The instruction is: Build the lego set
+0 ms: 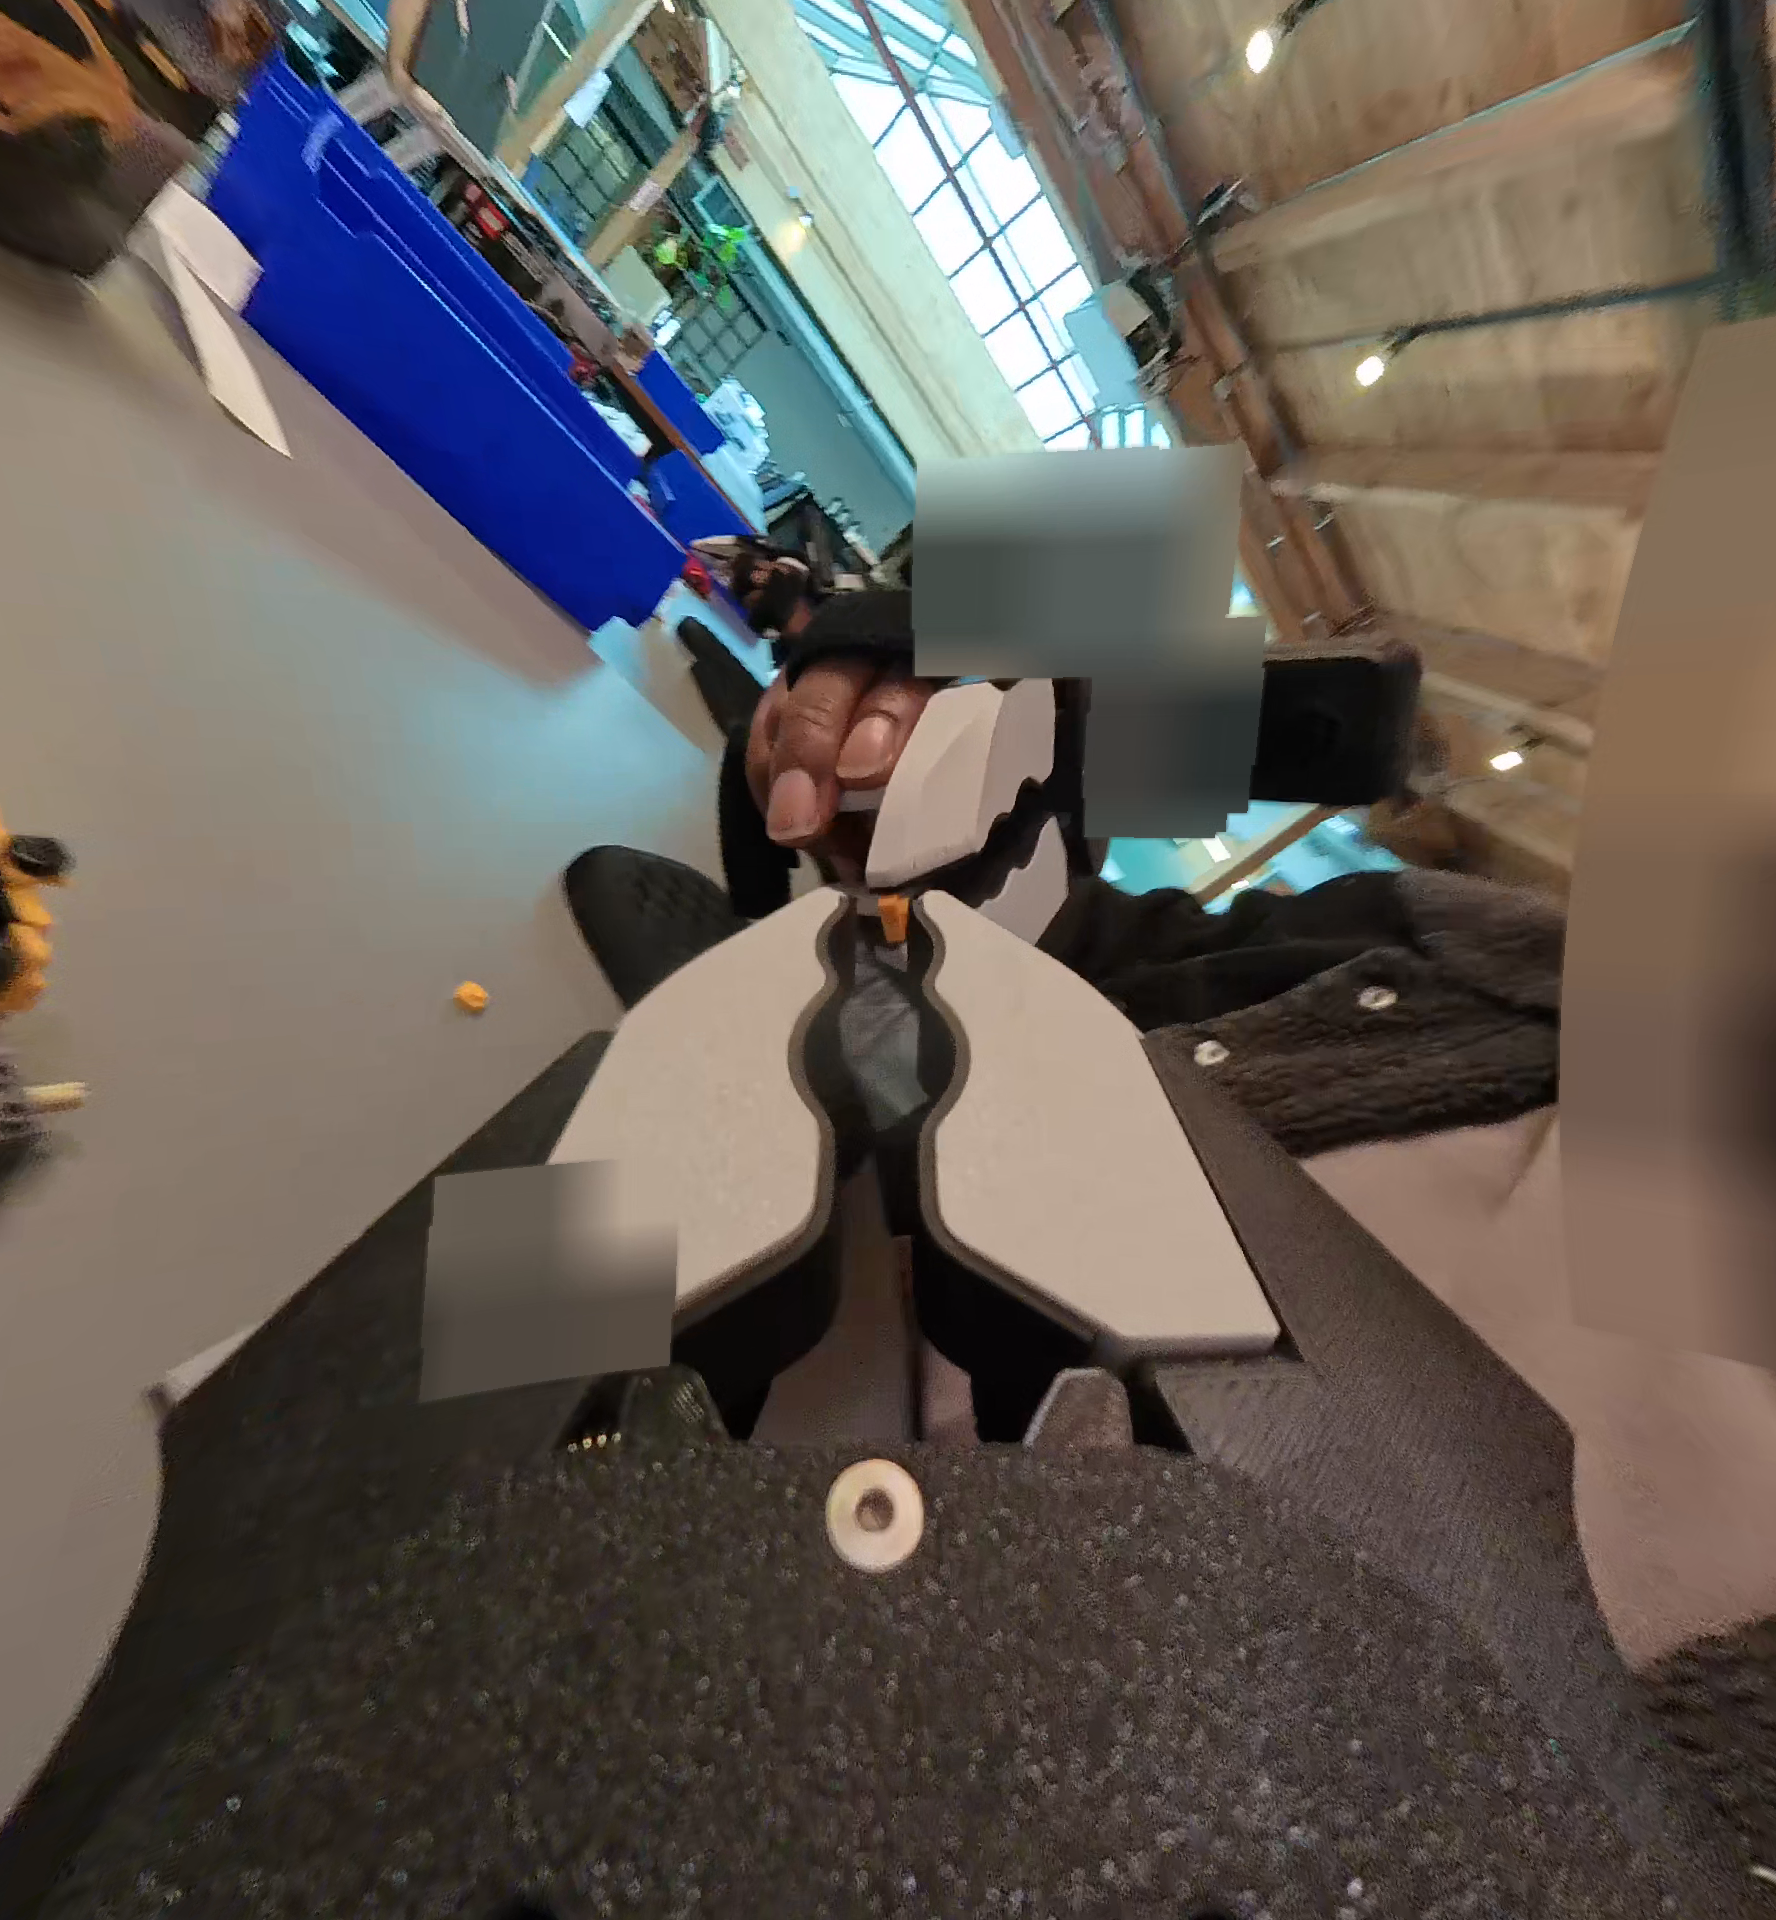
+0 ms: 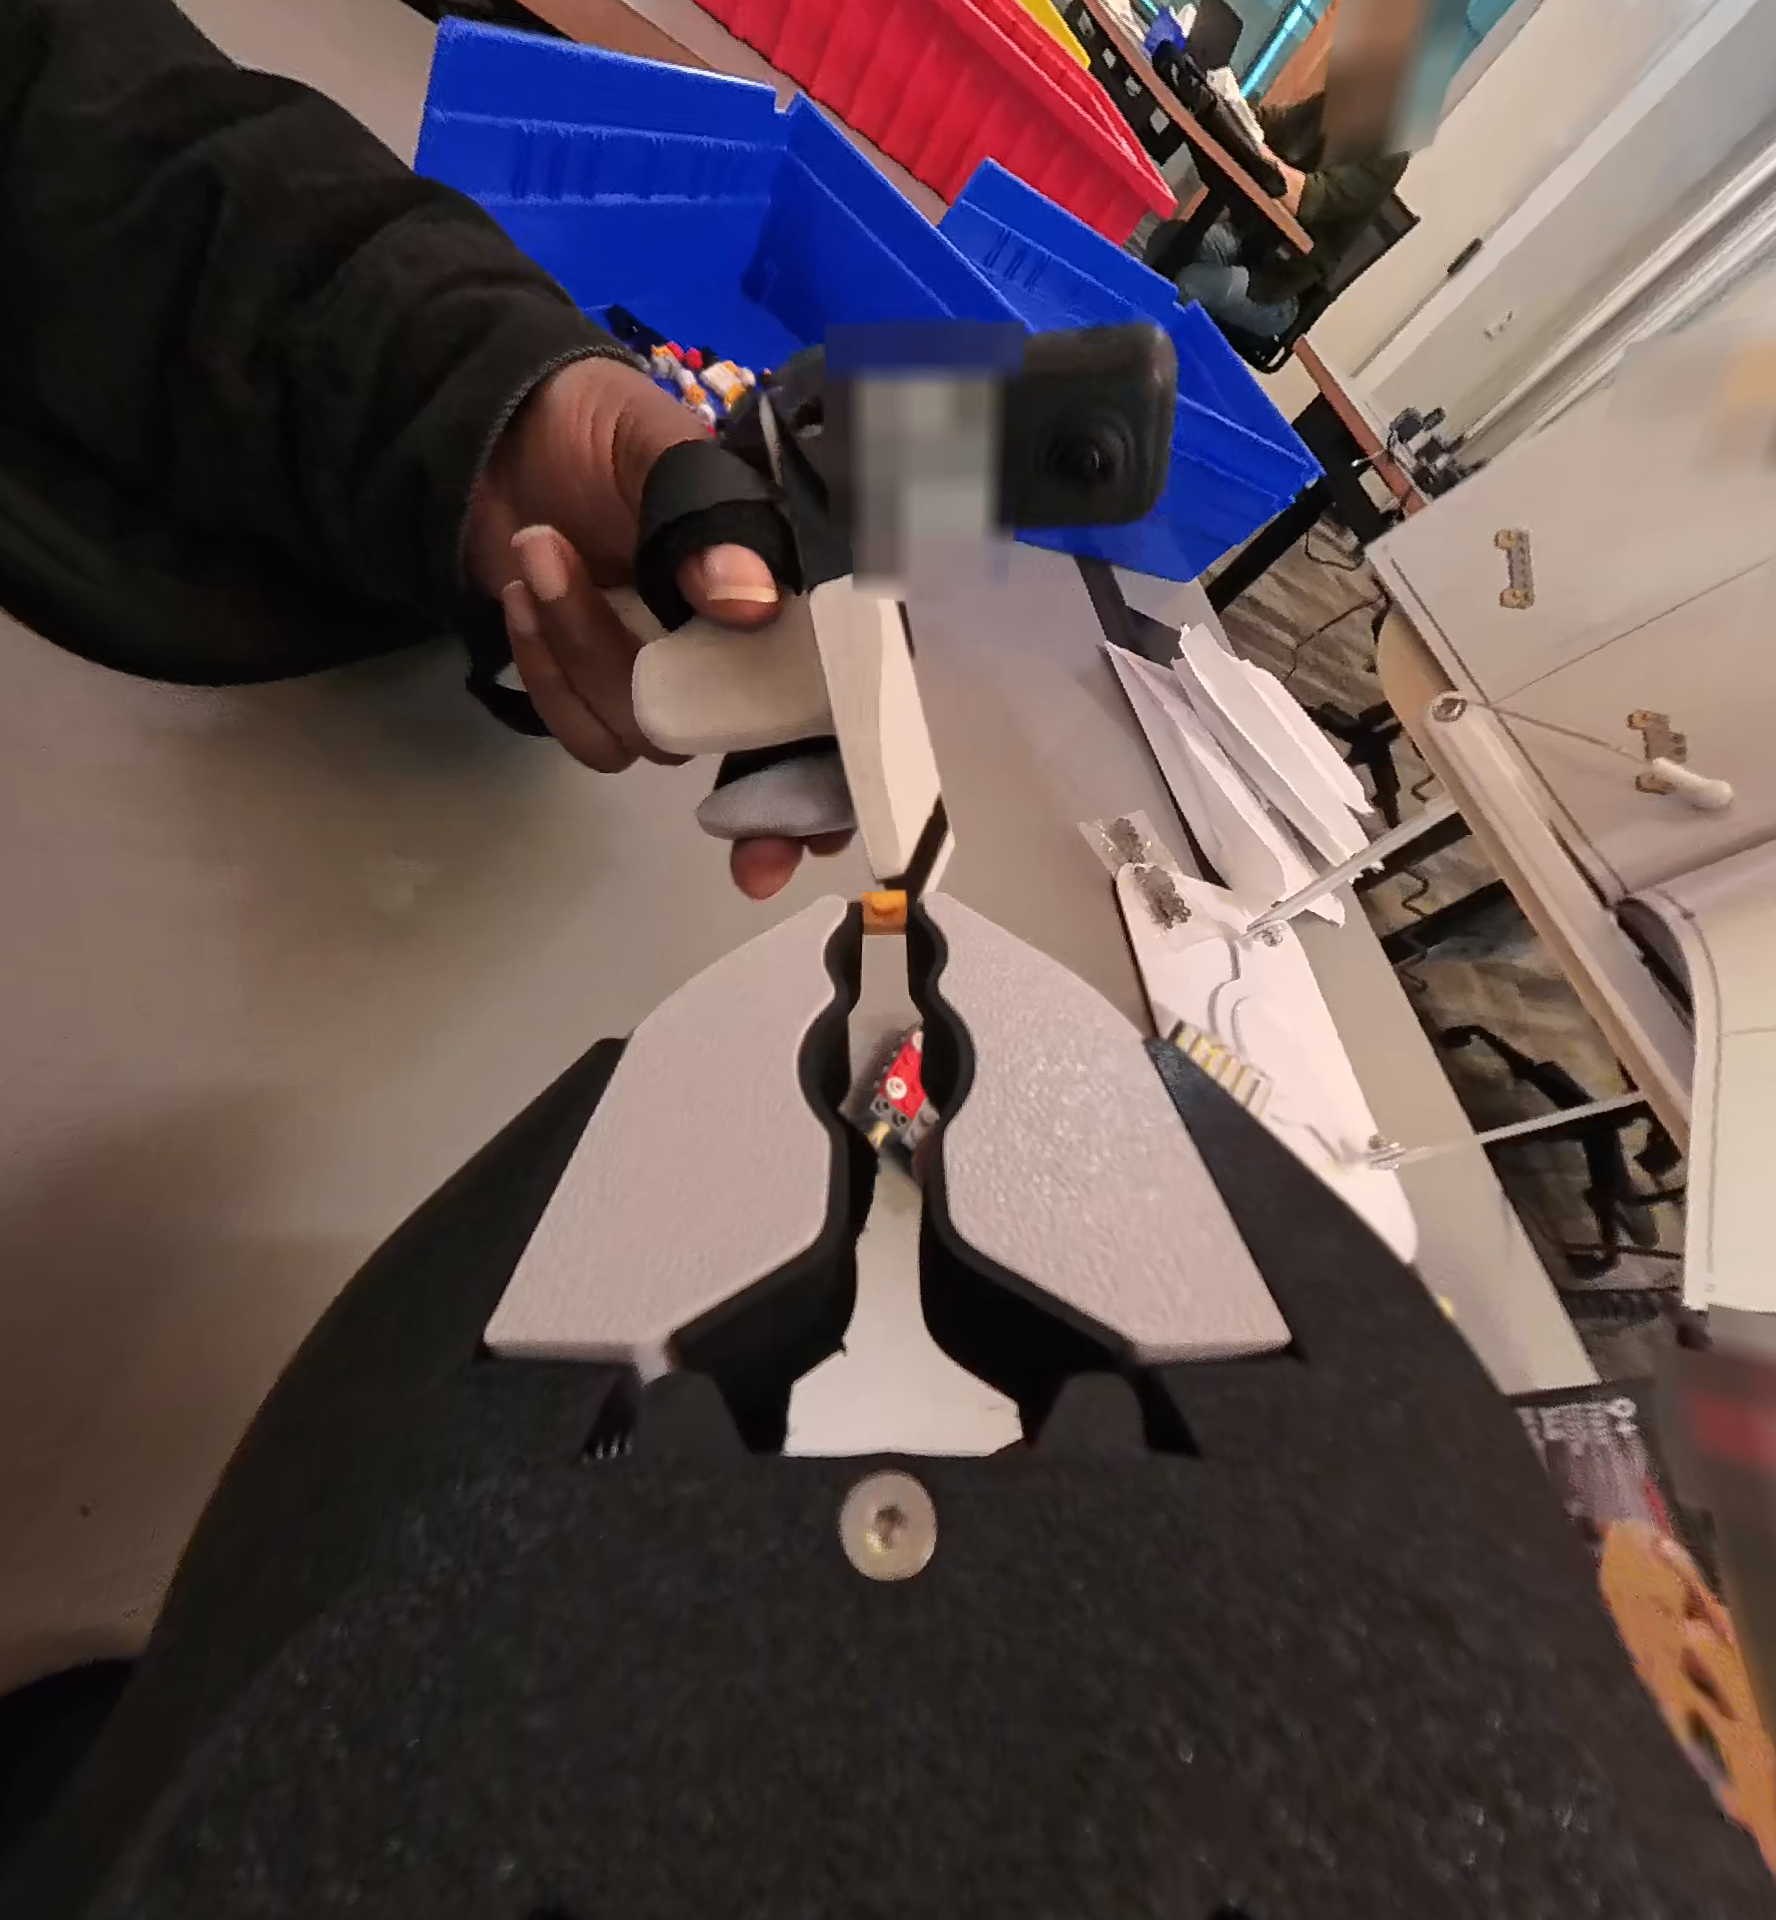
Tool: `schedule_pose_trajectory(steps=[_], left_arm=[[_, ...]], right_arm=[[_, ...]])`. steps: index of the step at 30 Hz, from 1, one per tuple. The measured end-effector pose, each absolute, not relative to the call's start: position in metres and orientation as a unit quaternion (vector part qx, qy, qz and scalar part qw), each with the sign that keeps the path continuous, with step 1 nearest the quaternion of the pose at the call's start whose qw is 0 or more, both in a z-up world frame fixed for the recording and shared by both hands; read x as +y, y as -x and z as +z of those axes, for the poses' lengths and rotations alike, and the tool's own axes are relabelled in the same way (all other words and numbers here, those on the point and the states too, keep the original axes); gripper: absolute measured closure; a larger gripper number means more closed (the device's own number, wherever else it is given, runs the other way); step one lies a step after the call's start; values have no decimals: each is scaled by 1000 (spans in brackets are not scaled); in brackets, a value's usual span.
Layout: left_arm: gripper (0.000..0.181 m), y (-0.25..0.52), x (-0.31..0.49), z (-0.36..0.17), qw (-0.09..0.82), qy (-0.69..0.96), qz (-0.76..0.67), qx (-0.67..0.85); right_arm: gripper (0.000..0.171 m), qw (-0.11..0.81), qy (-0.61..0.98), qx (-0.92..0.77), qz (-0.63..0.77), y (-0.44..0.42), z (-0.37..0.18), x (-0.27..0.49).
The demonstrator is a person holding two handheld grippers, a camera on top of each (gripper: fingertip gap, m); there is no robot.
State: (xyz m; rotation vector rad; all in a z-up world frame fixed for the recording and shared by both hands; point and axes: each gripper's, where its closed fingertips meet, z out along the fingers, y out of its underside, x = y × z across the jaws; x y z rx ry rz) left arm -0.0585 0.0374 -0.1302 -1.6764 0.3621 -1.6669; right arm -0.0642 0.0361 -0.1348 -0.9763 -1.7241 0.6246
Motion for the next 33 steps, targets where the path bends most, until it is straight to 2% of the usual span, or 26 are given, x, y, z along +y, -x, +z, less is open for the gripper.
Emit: schedule_pose_trajectory(steps=[5, 14, 21, 33], left_arm=[[173, 60, 34, -143, 416, 685, -556, 223], [174, 67, 38, -187, 413, 762, -401, 297], [177, 97, 58, -199, 444, 790, -320, 277], [178, 122, 71, -210, 453, 816, -247, 261]], right_arm=[[164, 481, 441, -702, 284, 60, -151, 39], [164, 388, 510, -712, 287, 65, -211, 27], [164, 316, 535, -742, 253, 94, -249, 5], [162, 241, 567, -757, 217, 126, -273, -1]])
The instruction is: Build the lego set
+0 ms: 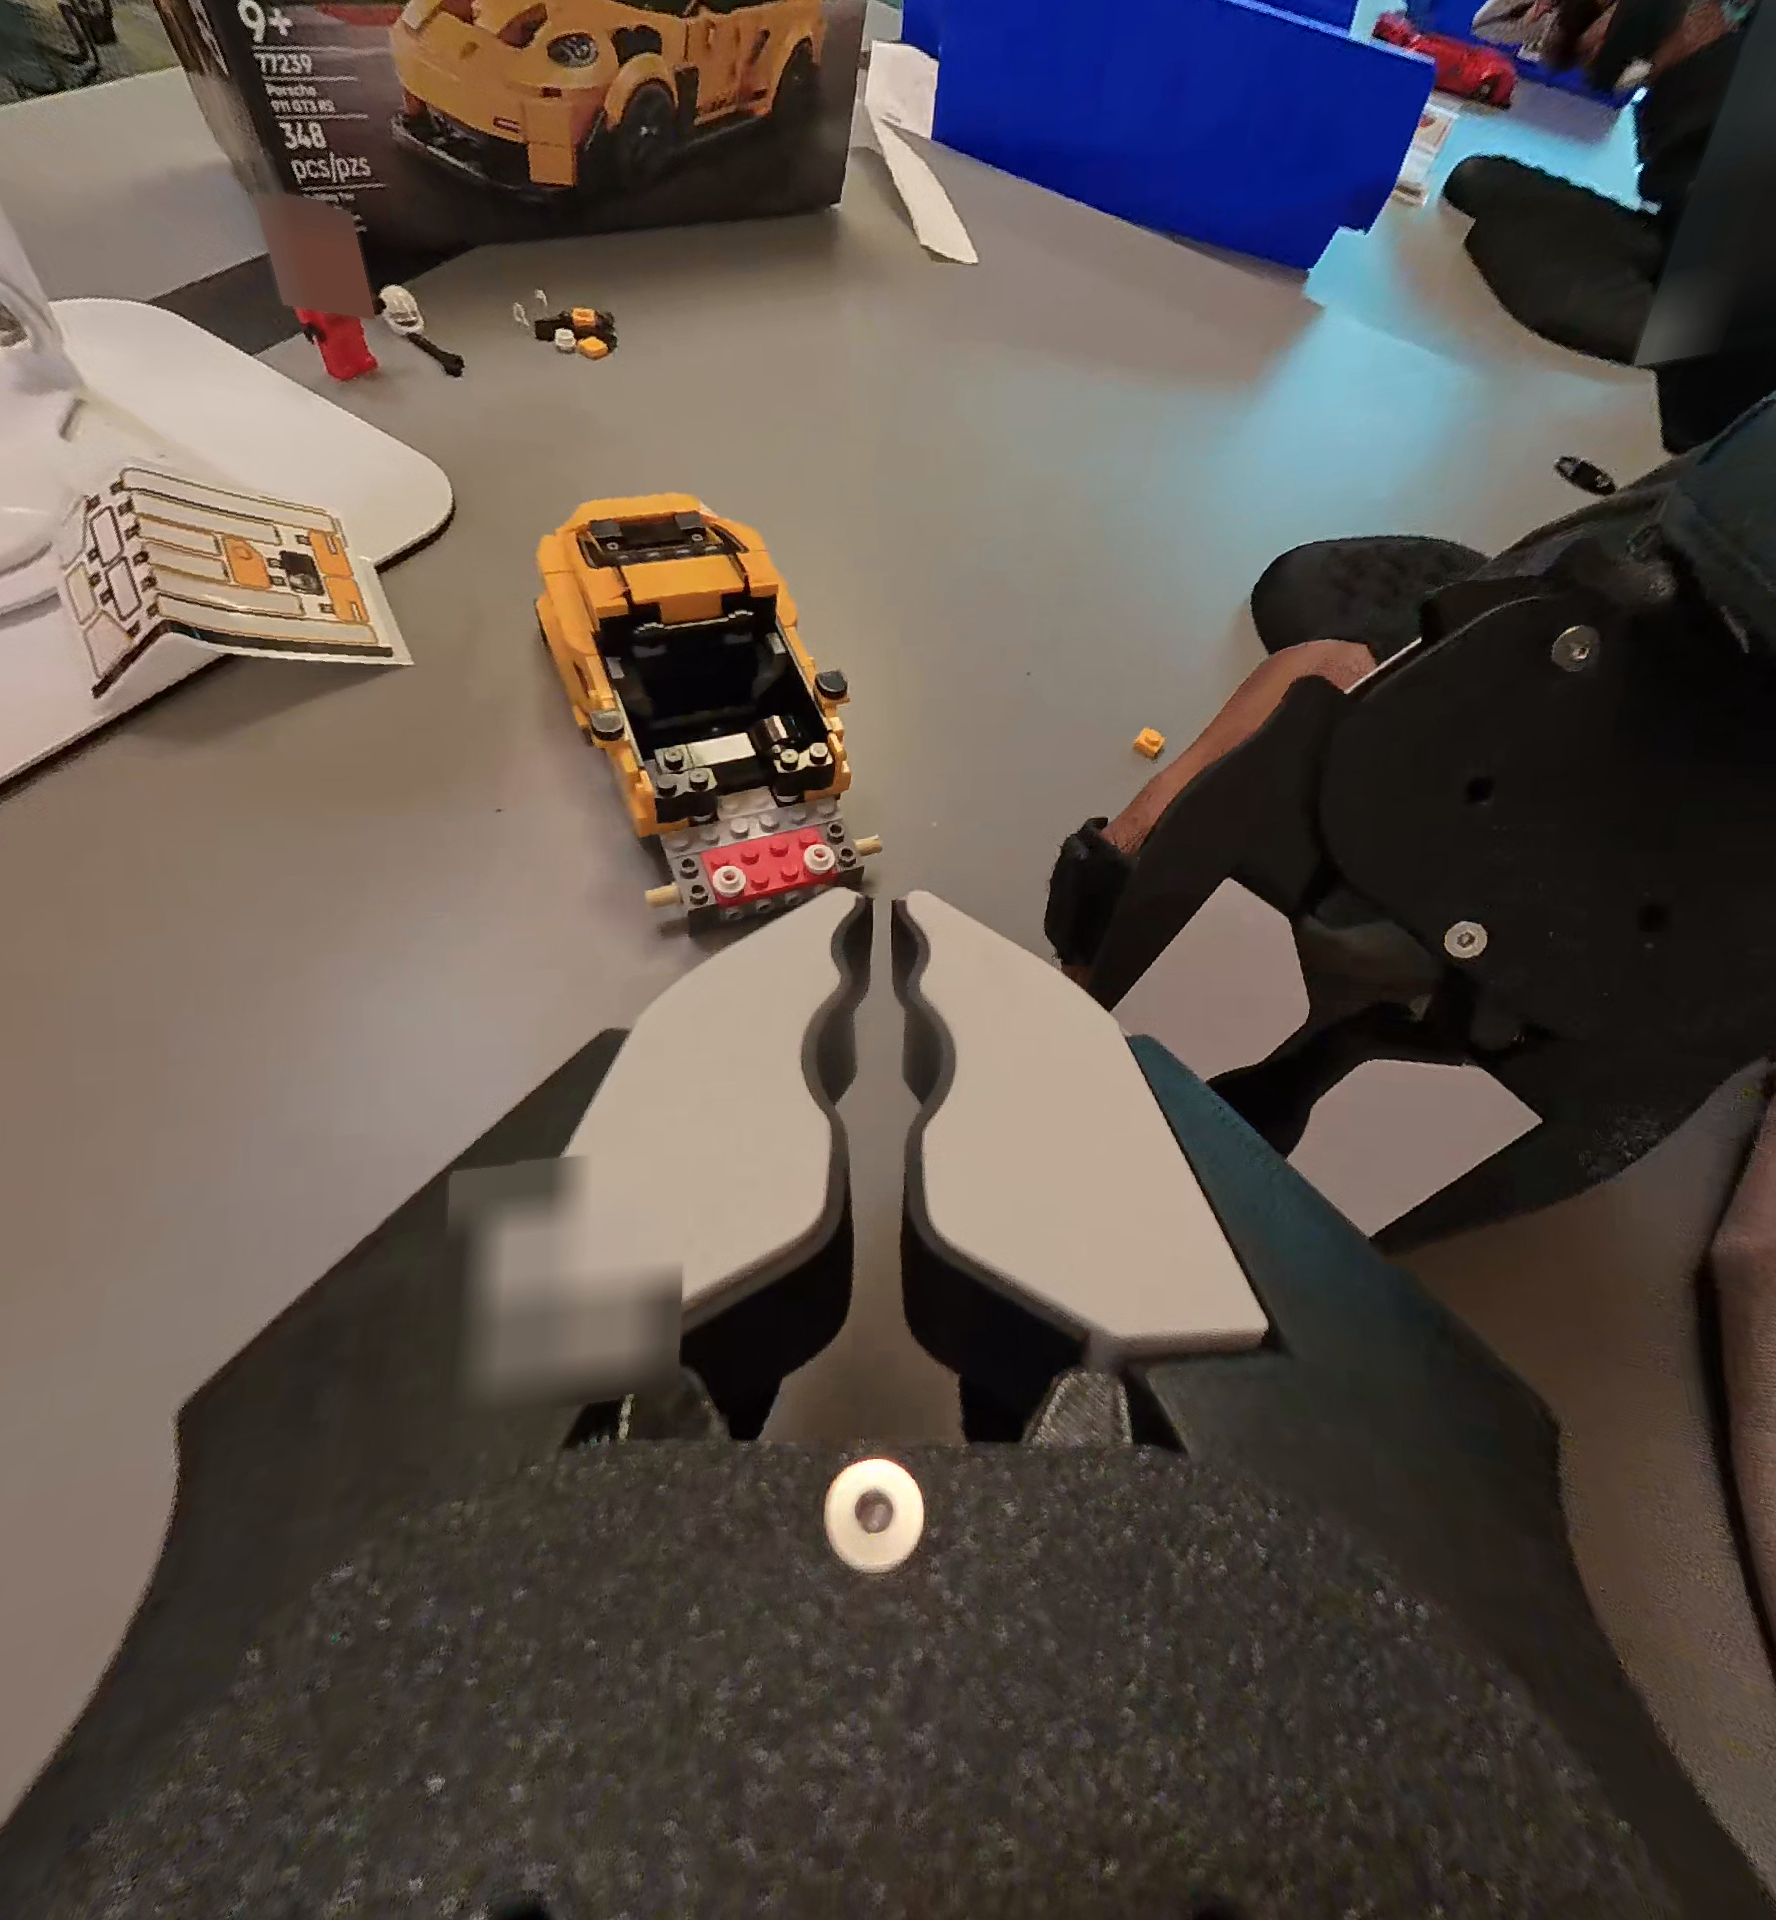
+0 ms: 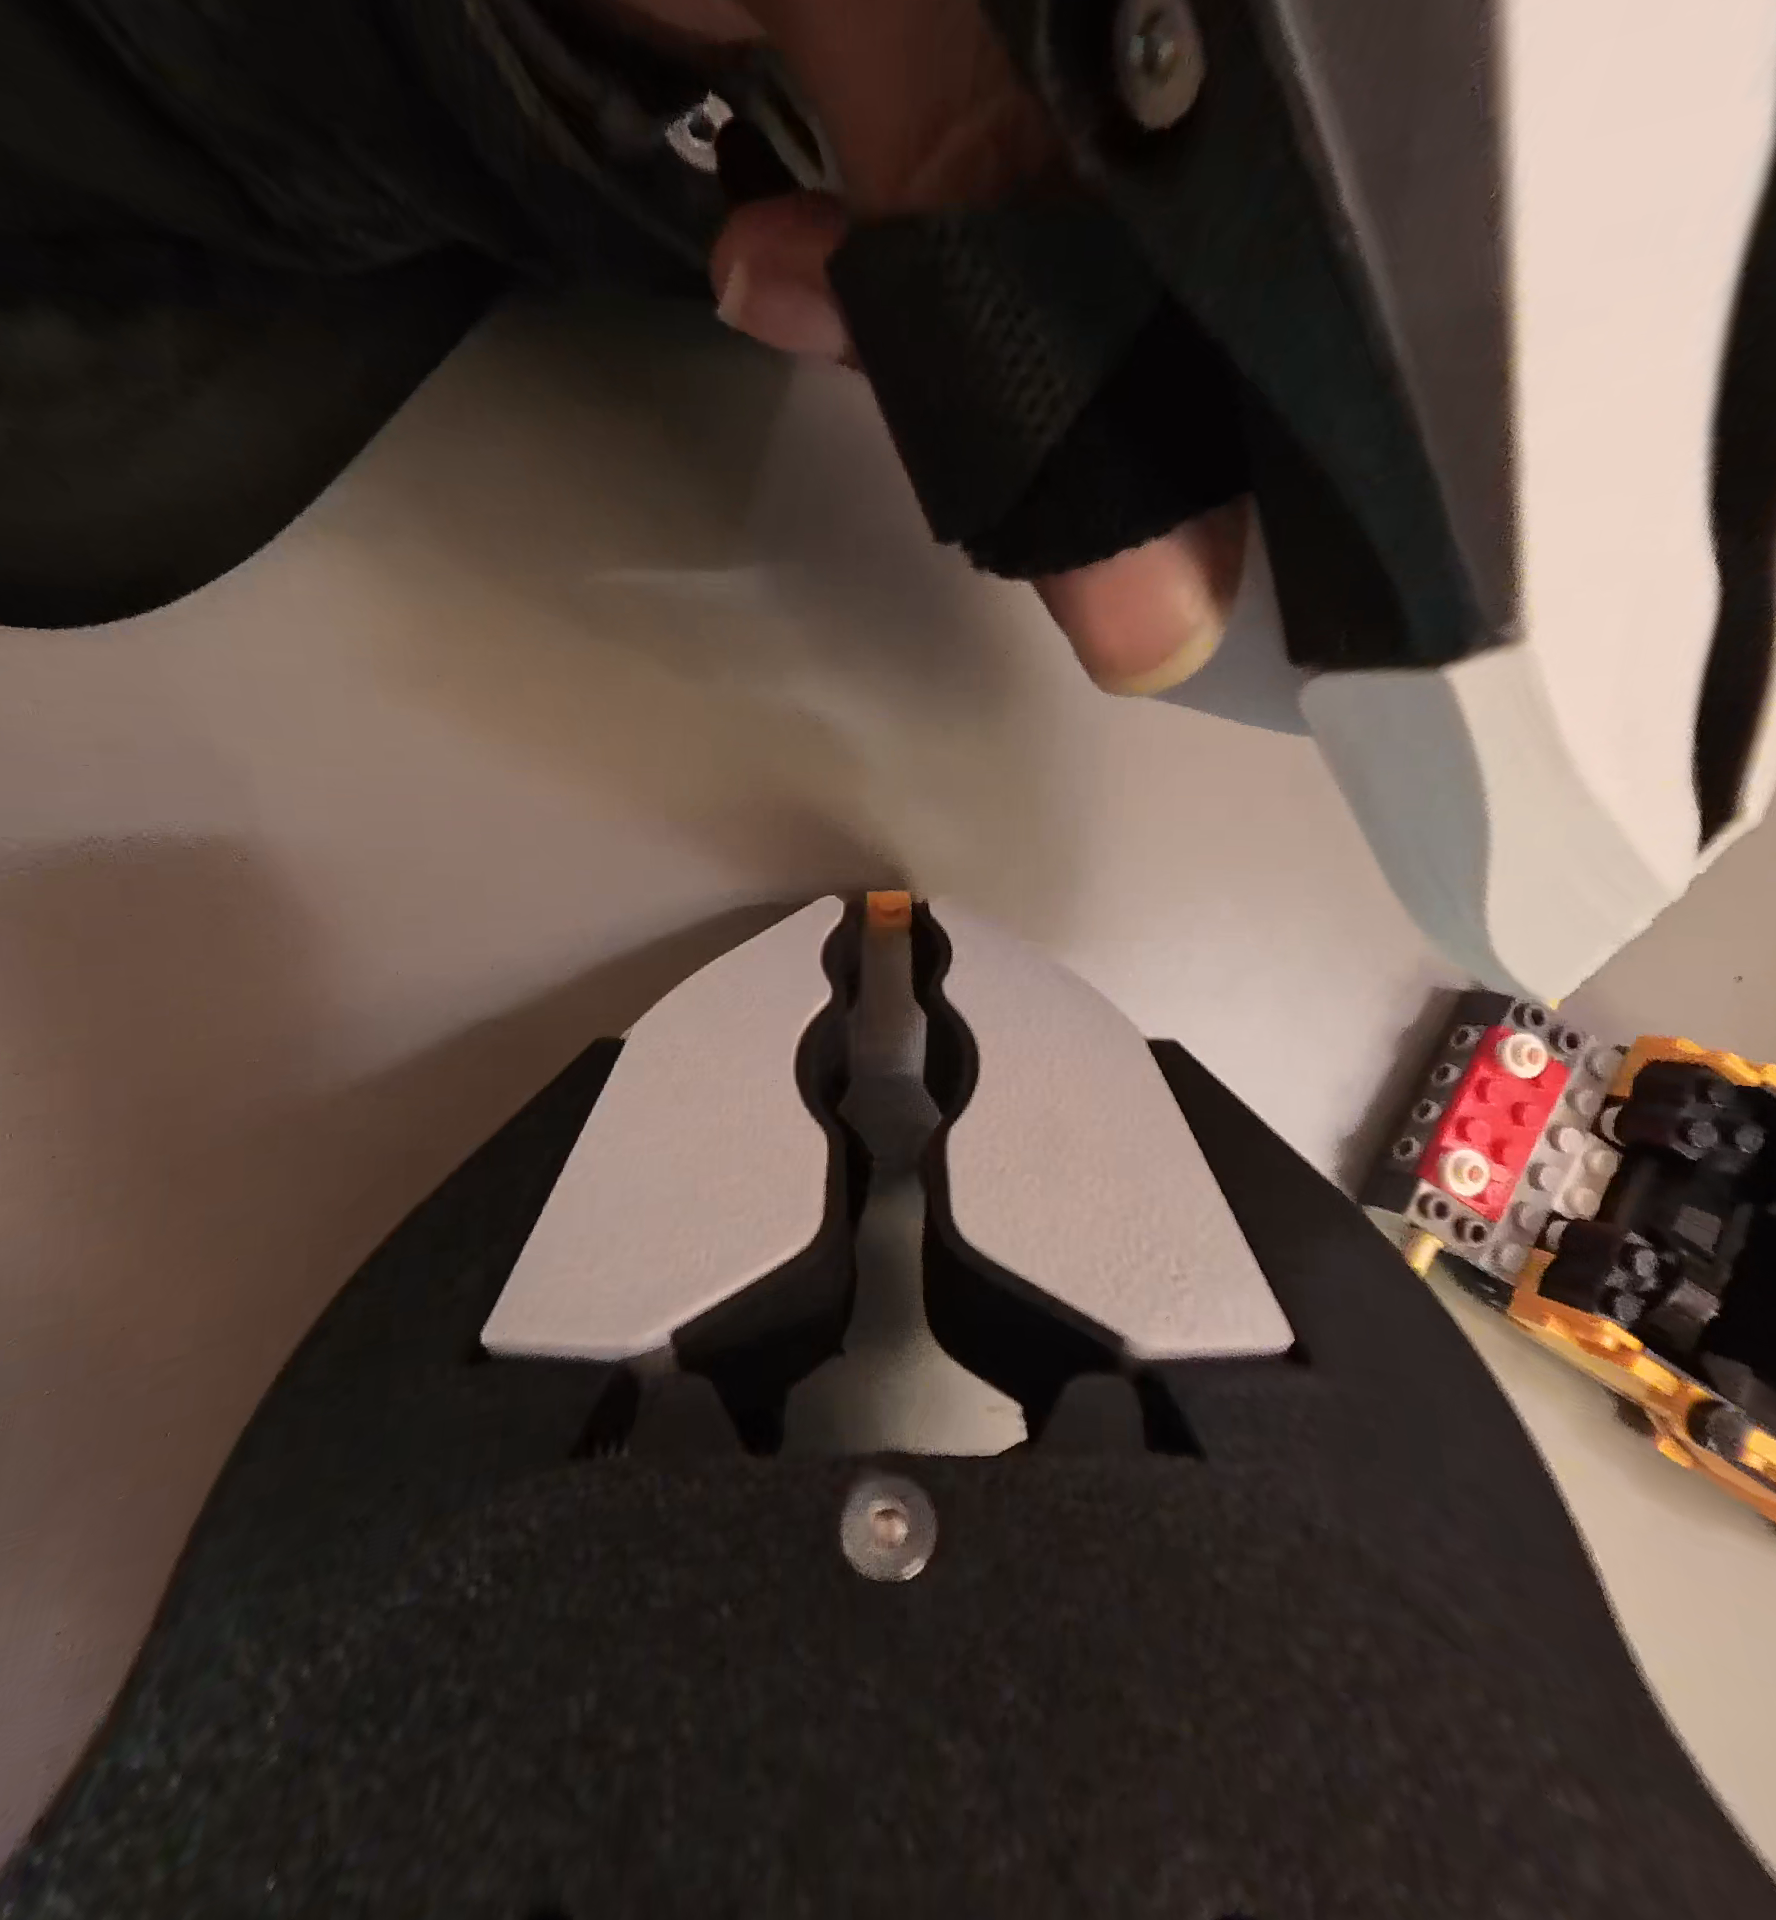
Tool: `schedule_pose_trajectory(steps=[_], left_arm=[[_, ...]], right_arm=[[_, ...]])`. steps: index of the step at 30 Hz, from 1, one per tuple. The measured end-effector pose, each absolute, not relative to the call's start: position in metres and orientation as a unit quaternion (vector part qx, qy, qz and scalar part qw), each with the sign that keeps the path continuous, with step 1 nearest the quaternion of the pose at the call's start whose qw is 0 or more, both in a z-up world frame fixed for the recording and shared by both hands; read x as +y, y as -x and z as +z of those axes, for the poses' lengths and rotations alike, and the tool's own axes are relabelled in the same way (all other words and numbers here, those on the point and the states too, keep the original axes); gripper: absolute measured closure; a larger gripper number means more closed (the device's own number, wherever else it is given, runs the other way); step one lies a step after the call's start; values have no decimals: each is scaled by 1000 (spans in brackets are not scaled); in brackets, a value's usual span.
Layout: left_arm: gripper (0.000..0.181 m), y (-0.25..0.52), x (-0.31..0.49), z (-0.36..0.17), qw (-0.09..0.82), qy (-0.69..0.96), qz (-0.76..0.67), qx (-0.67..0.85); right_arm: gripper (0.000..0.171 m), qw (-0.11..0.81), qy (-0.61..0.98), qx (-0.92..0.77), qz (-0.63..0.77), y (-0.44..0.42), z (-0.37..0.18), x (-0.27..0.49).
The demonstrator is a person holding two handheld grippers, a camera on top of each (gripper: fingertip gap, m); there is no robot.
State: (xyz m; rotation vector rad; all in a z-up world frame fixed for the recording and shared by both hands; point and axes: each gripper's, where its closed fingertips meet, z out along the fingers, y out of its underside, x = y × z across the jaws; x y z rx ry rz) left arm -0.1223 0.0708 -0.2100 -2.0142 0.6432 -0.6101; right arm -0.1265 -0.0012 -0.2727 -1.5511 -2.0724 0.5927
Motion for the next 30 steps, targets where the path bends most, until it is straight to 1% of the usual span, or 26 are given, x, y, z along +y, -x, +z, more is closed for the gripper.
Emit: schedule_pose_trajectory(steps=[3, 6, 11, 16, 22, 30], left_arm=[[178, 123, 71, -213, 452, 818, -232, 268], [178, 123, 71, -214, 451, 820, -227, 270], [178, 124, 72, -214, 453, 820, -224, 269], [178, 125, 72, -212, 457, 819, -221, 269], [179, 126, 72, -212, 458, 819, -218, 270], [178, 127, 72, -215, 455, 821, -205, 277]], right_arm=[[160, 237, 569, -757, 216, 126, -273, -2], [152, 236, 571, -756, 217, 126, -272, -2], [146, 243, 576, -738, 256, 127, -259, -3], [138, 224, 596, -716, 287, 118, -257, -2], [135, 193, 589, -748, 237, 100, -274, -7], [130, 191, 586, -738, 274, 108, -263, -13]])
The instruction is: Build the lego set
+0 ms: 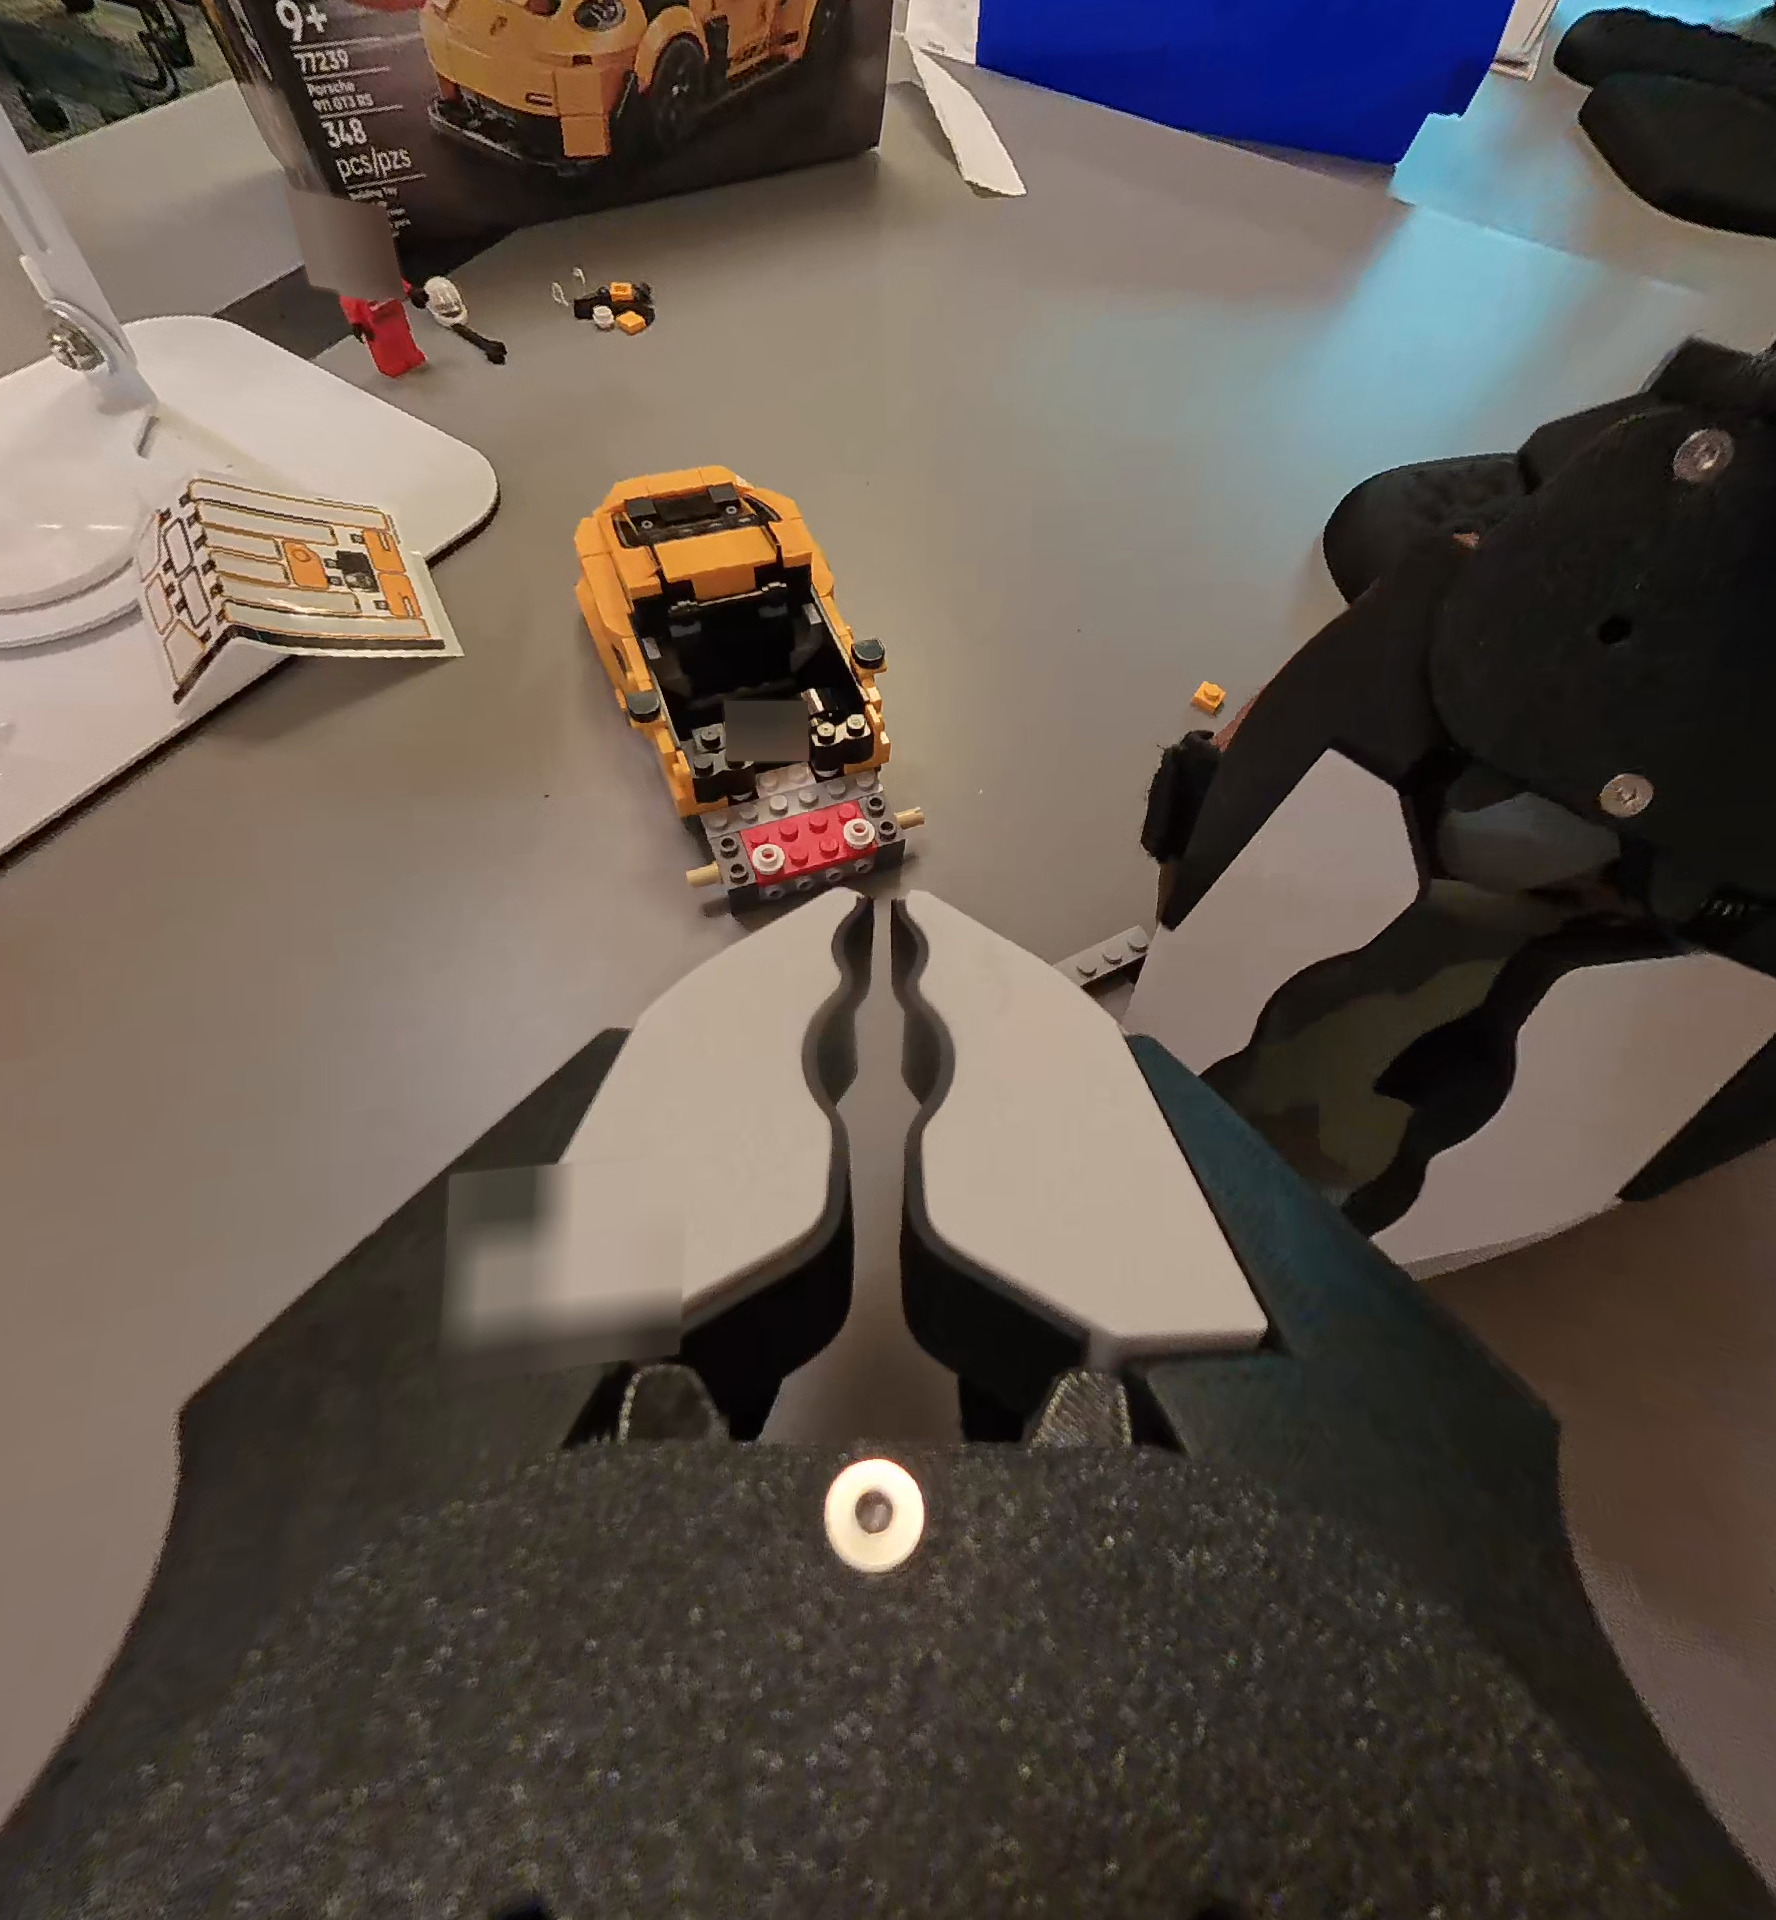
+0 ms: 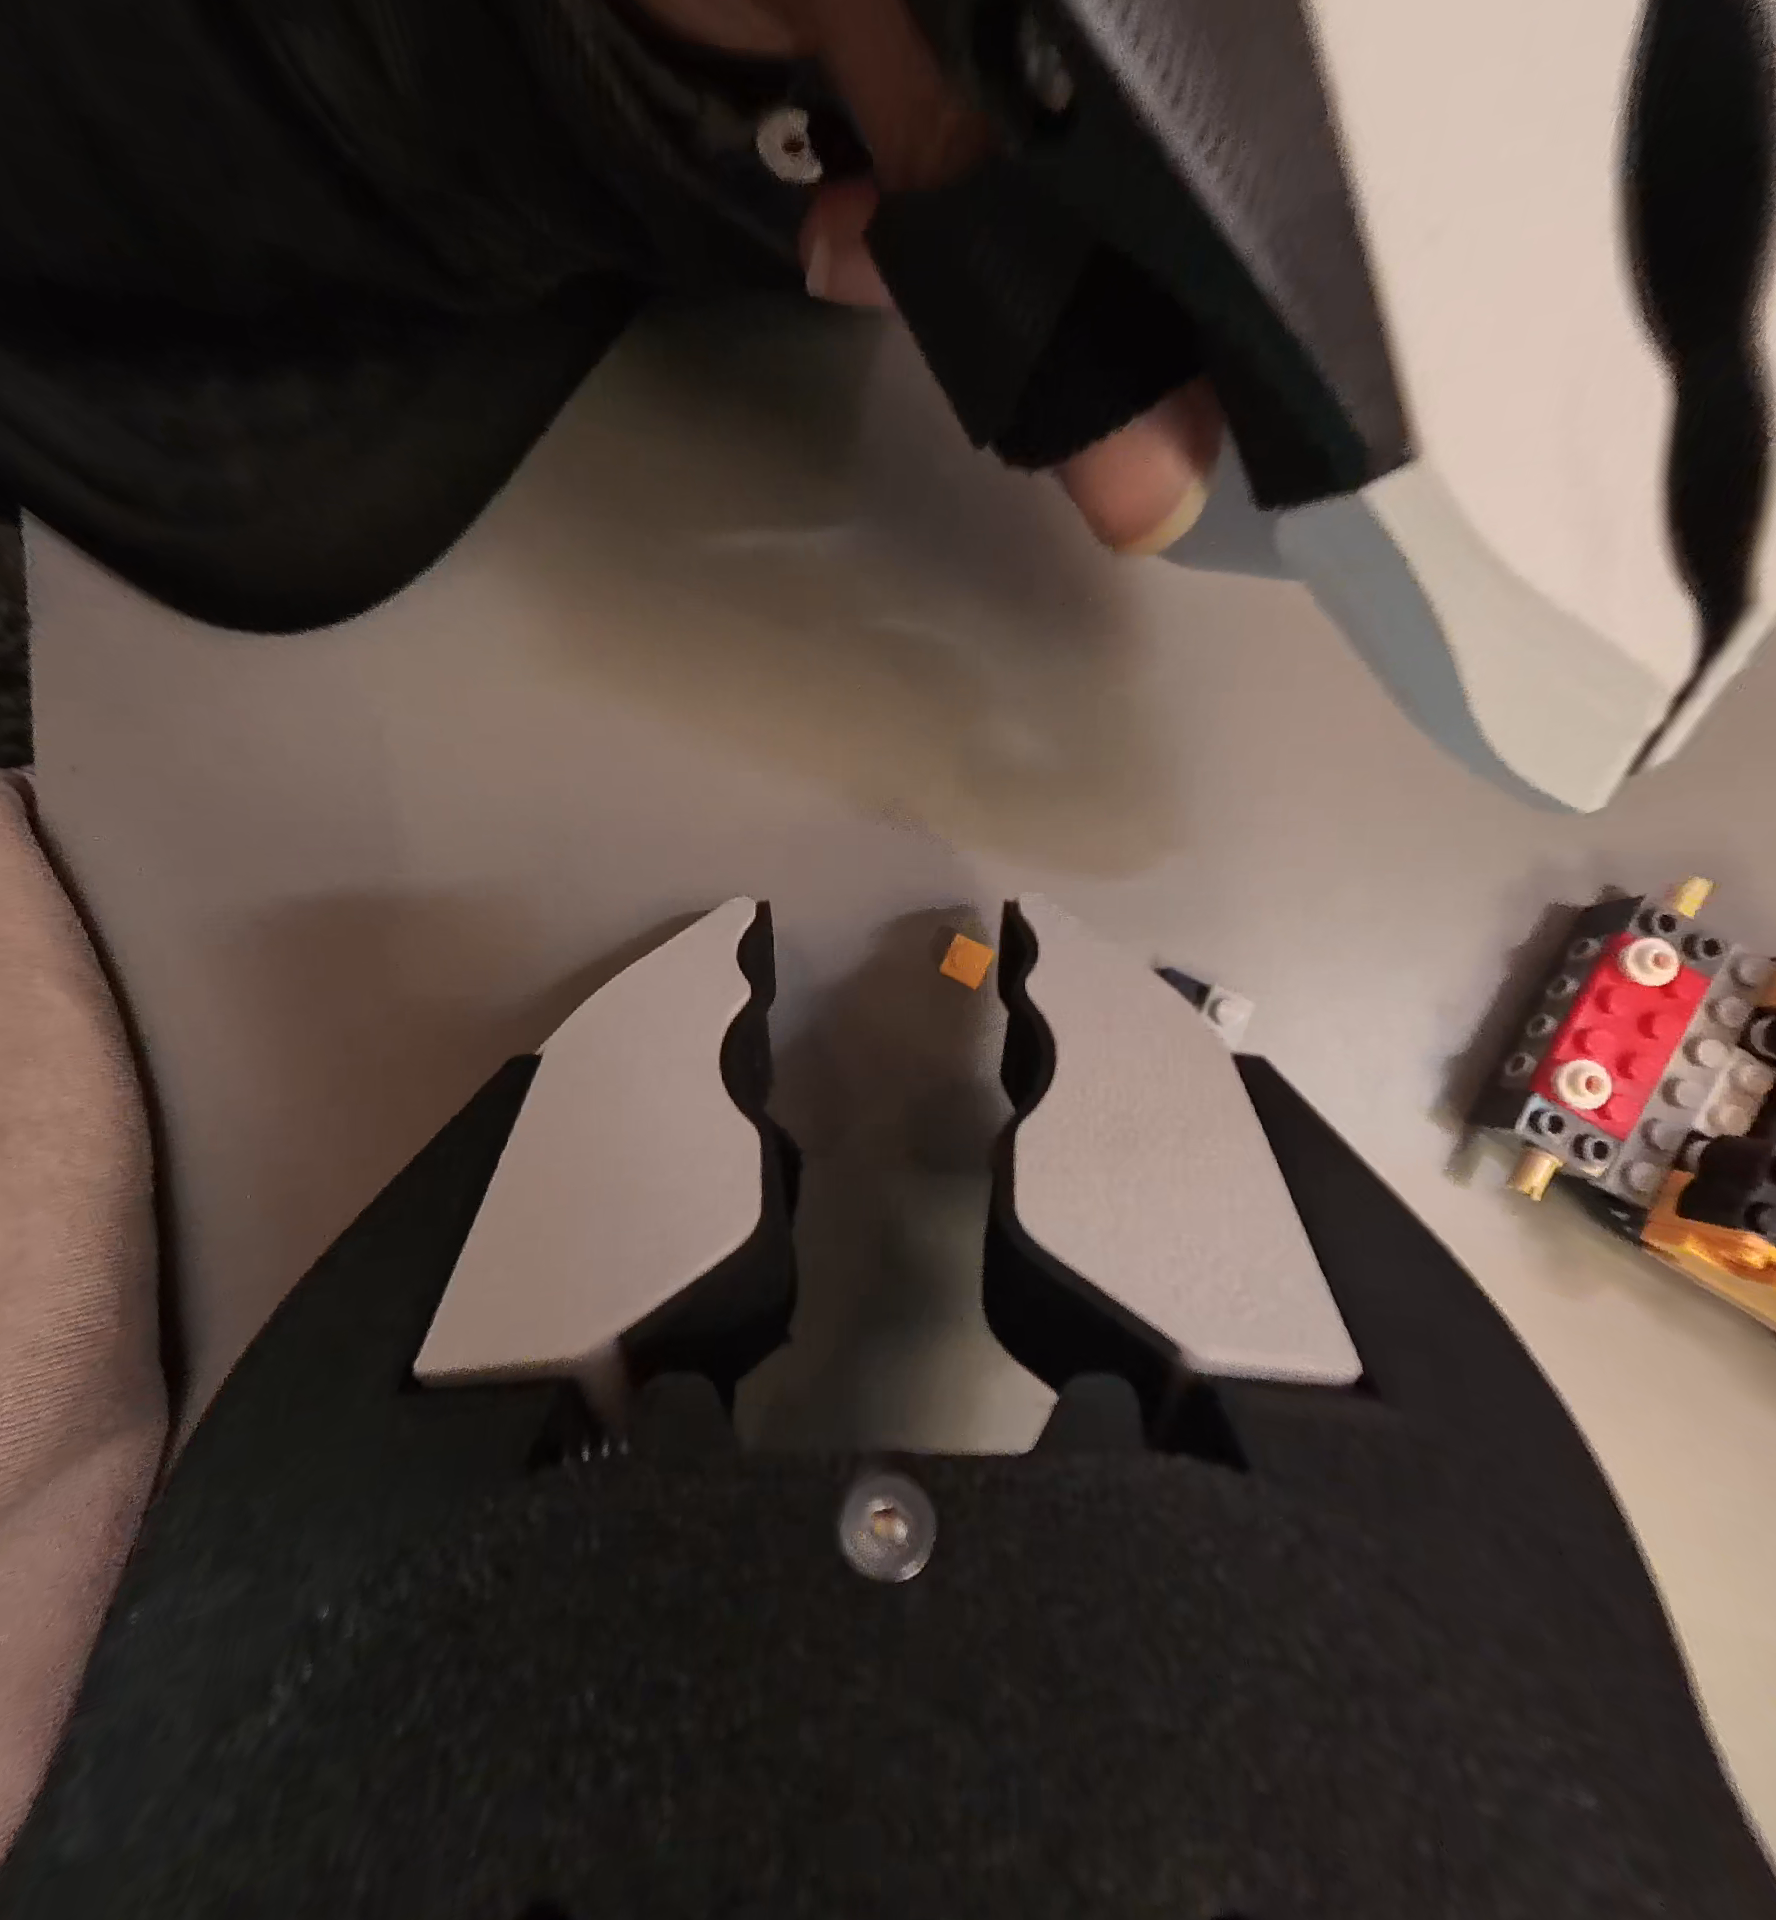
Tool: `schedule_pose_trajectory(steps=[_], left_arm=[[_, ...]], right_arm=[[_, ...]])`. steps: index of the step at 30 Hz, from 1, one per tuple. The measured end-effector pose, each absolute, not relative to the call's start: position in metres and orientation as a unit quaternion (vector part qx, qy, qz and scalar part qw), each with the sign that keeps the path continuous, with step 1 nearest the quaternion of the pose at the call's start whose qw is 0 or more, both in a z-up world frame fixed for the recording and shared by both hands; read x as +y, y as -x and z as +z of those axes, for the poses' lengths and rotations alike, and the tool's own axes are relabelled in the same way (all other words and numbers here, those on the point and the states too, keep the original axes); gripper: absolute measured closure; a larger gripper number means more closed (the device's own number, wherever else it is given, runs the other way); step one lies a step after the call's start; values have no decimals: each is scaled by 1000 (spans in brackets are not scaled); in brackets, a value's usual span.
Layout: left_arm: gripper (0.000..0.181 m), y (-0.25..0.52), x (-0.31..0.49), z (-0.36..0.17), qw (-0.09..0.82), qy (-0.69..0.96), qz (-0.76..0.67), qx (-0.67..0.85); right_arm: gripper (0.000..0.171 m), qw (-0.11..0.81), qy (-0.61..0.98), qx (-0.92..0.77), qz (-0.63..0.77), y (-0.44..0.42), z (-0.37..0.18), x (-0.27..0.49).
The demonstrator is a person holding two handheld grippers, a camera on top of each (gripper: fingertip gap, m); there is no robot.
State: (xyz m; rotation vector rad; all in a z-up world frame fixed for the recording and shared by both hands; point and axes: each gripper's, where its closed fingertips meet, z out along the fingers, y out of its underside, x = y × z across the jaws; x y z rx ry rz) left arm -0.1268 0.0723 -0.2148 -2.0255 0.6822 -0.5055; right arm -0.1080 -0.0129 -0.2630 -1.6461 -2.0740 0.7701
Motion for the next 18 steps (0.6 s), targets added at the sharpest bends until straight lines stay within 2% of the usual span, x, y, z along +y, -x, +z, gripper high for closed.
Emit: schedule_pose_trajectory(steps=[9, 18], left_arm=[[178, 132, 71, -213, 456, 820, -193, 288], [178, 124, 64, -220, 441, 815, -193, 323]], right_arm=[[129, 285, 601, -671, 328, 104, -227, 19], [130, 288, 626, -661, 298, 73, -242, 37]])
